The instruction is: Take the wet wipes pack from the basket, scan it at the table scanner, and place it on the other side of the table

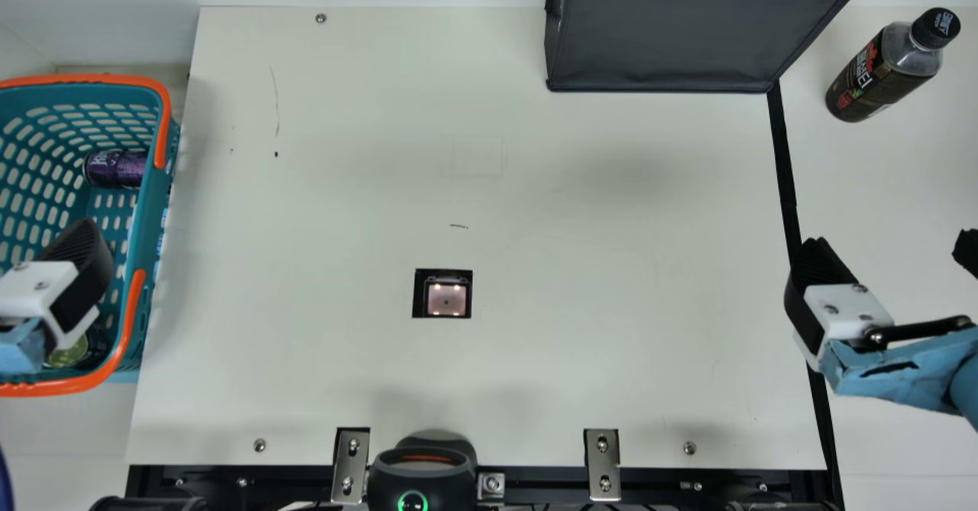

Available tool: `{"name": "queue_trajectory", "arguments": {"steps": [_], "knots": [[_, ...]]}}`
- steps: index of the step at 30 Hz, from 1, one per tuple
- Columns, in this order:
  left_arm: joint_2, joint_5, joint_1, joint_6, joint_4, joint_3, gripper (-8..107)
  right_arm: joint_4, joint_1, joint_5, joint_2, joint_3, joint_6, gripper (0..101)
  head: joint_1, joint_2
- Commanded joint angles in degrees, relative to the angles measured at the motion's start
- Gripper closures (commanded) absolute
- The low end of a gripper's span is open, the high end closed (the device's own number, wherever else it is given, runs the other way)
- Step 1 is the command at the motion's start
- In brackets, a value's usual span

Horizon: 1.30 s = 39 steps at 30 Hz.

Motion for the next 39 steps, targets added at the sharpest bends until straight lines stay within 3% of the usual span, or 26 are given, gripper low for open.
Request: {"name": "queue_trajectory", "arguments": {"steps": [1, 15, 29, 39], "knots": [[0.0, 0.0, 0.0, 0.0, 0.0, 0.0, 9, 0.0, 0.0, 0.0, 0.0, 0.0, 0.0, 6, -1.7, 1.4], [0.0, 0.0, 0.0, 0.0, 0.0, 0.0, 9, 0.0, 0.0, 0.0, 0.0, 0.0, 0.0, 6, -1.7, 20.1], [0.3, -0.1, 0.4, -0.5, 0.0, 0.1, 9, 0.0, 0.0, 0.0, 0.0, 0.0, 0.0, 6, -1.7, 20.1], [2.8, -2.2, 11.3, -6.6, 0.2, 2.0, 9, 0.0, 0.0, 0.0, 0.0, 0.0, 0.0, 6, -1.7, 20.1]]}}
